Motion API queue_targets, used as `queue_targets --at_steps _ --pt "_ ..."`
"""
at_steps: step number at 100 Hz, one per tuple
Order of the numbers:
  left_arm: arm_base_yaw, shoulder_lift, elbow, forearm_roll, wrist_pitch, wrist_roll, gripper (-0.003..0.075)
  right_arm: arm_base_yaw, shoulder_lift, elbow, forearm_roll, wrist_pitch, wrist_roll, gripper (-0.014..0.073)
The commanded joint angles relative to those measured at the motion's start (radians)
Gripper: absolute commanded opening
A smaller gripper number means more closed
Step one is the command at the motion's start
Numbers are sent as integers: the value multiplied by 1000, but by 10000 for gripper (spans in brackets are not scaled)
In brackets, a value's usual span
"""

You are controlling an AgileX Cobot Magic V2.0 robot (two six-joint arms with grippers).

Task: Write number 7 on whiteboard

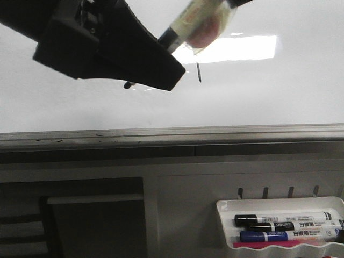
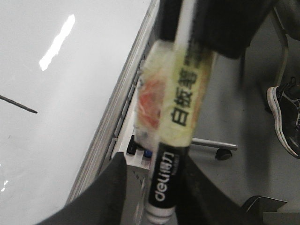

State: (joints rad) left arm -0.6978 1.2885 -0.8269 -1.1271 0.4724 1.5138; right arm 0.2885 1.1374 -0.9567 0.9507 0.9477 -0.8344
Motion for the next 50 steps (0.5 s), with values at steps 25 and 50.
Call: queue_targets --at_steps 25,50 --pt "-5 -20 -44 -32 -35 0 -20 -4 -11 -34 39 1 0 173" --pt "9 -32 -44 -34 -149 -158 -20 -62 -16 -34 15 11 0 564"
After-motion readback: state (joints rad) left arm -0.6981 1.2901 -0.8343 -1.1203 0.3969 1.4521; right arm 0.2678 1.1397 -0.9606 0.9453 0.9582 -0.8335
